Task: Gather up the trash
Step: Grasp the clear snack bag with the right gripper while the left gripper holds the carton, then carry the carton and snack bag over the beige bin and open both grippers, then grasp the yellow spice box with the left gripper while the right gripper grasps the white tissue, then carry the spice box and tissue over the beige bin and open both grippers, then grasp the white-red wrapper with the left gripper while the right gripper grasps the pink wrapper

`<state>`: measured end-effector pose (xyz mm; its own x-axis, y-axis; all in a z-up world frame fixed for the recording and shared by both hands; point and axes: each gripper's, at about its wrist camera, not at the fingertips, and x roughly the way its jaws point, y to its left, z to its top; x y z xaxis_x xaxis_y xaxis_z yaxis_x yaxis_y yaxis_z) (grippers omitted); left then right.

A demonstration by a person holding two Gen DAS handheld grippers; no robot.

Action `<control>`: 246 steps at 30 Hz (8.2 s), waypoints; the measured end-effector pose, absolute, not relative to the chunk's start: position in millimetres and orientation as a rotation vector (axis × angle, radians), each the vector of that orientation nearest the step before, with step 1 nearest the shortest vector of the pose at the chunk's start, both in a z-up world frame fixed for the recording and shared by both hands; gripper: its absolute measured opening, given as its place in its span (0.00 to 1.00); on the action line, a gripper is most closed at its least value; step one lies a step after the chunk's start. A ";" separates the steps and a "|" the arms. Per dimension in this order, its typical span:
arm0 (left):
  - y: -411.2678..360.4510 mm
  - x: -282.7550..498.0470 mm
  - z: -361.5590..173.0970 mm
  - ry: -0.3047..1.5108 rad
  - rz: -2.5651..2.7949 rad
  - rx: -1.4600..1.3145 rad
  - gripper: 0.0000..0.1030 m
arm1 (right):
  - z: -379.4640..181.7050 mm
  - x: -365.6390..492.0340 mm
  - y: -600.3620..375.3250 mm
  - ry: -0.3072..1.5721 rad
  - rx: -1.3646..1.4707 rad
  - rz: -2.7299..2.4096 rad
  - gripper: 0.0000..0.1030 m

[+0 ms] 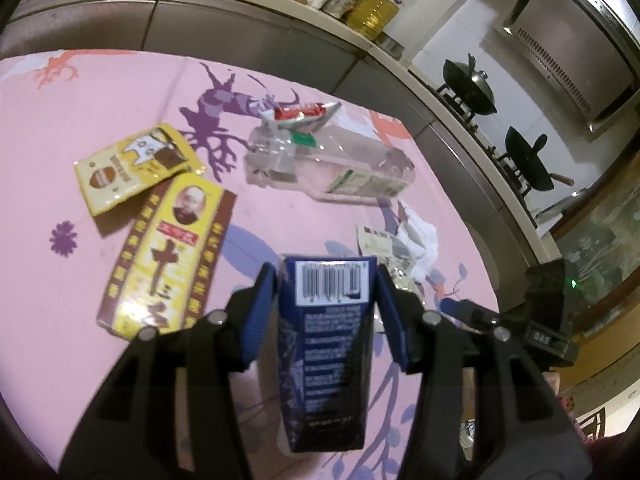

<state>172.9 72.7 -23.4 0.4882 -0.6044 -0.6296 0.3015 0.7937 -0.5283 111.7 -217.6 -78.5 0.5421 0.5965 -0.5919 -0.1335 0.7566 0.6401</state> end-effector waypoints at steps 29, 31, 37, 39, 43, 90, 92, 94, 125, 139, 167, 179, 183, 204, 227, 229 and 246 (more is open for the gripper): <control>-107.2 194.9 63.7 0.843 -0.699 -0.138 0.45 | -46.9 77.8 -320.2 0.659 0.650 0.464 0.13; -133.7 197.2 70.5 0.838 -0.731 -0.112 0.45 | -45.6 72.8 -350.7 0.625 0.674 0.417 0.13; -238.2 210.7 84.0 0.839 -0.852 -0.043 0.45 | -57.9 61.6 -436.2 0.573 0.777 0.280 0.13; -283.9 218.1 86.0 0.840 -0.899 -0.015 0.45 | -60.5 56.9 -470.7 0.547 0.801 0.202 0.13; -361.5 233.0 80.0 0.851 -0.969 0.030 0.45 | -66.8 54.7 -518.9 0.539 0.799 0.049 0.13; -142.9 129.4 -4.0 0.875 -0.565 0.138 0.52 | -62.5 47.3 -393.1 0.597 0.751 0.247 0.53; -101.6 129.1 -10.1 0.883 -0.481 0.120 0.52 | -66.1 55.0 -375.7 0.632 0.752 0.277 0.52; -49.0 127.4 -14.0 0.867 -0.343 0.112 0.58 | -68.3 65.7 -356.6 0.671 0.745 0.296 0.52; 79.0 169.5 -71.8 0.879 -0.025 0.106 0.63 | -96.7 148.5 -273.7 0.879 0.855 0.322 0.05; -31.1 133.1 -26.5 0.875 -0.408 0.055 0.58 | -72.4 86.0 -300.6 0.790 0.794 0.394 0.05; -413.3 185.6 6.5 0.745 -0.922 0.308 0.56 | -81.7 48.7 -554.4 0.503 0.971 -0.055 0.05; -489.6 214.9 -35.2 0.839 -0.882 0.408 0.65 | -108.7 69.9 -590.7 0.566 0.953 -0.183 0.48; -480.4 219.2 -26.1 0.852 -0.877 0.348 0.66 | -113.2 53.1 -596.4 0.515 0.982 -0.196 0.50; -296.9 164.2 -3.1 0.788 -0.691 0.221 0.67 | -72.5 39.8 -489.8 0.498 0.902 -0.009 0.50; 115.0 239.4 -55.2 0.842 -0.032 0.213 0.82 | -41.6 139.0 -267.4 0.768 0.683 0.298 0.50; 123.8 252.0 -57.7 0.866 -0.042 0.190 0.83 | -42.4 144.4 -262.1 0.782 0.676 0.293 0.50; 92.4 229.2 -75.5 0.957 -0.310 -0.022 0.05 | -0.7 280.5 -128.1 0.881 0.426 0.465 0.50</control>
<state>229.2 92.4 -75.5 0.5356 -0.2699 -0.8002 0.2504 0.9557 -0.1548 280.5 -128.1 -0.7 0.5505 0.5493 -0.6287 -0.2095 0.8198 0.5329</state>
